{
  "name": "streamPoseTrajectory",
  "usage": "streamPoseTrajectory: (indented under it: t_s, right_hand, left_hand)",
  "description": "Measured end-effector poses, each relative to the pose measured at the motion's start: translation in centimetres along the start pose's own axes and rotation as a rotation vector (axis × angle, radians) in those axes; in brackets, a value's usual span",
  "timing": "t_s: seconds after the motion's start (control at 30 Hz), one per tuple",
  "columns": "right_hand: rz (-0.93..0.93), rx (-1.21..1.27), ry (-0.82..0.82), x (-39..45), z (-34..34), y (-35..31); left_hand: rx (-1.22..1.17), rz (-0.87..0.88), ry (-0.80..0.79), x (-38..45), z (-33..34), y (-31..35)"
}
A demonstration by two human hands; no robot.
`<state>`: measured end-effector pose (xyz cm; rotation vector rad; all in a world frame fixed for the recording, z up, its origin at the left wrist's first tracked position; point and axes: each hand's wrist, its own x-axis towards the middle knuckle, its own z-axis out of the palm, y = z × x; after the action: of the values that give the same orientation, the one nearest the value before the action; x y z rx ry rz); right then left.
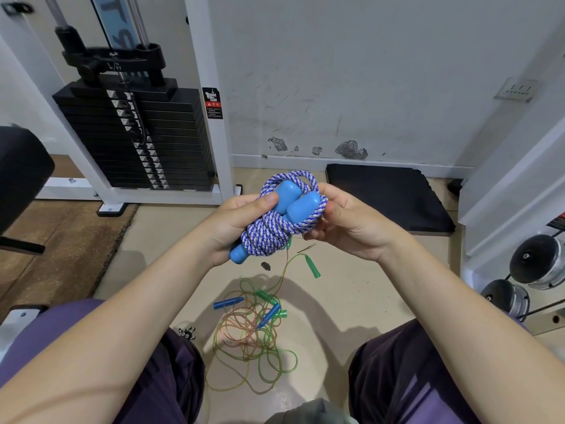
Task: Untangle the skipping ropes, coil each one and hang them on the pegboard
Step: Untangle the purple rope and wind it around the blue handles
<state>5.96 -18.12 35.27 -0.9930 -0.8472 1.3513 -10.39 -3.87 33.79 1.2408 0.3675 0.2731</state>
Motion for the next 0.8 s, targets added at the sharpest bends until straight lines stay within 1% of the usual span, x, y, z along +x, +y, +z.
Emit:
streamPoseTrajectory:
  t_s: [0.13,0.3,0.37,0.47,0.57,0.73,0.8]
  right_hand:
    - [-0.021,0.039,0.043,0.0,0.2,0.2]
    - [0.008,0.222,0.061,0.1,0.5,0.6]
    - [0.026,0.192,0.083,0.0,0.3,0.3]
    - [0.053,0.065,0.130,-0.2,0.0,-0.4]
    - [0.065,-0.041,0.143,-0.3,-0.5,-0.7]
    - [0.081,-0.081,0.097,-0.5,-1.0,-0.9]
    - [0.097,-0.099,0.124,-0.4,-1.1,-0.9]
  left_hand:
    - [-0.044,-0.005,0.039,0.1,0.4,-0.1]
    - [-0.009,0.027,0.114,0.2,0.2,0.2]
    - [0.016,0.039,0.140,0.1,0.2,0.1]
    - [0.092,0.073,0.185,0.0,-0.2,0.4]
    - [0.159,0.083,0.179,0.0,-0.5,0.7]
    - [0.239,0.092,0.164,-0.4,-0.7,1.0]
    - [0.260,0.116,0.164,-0.5,-0.6,1.1]
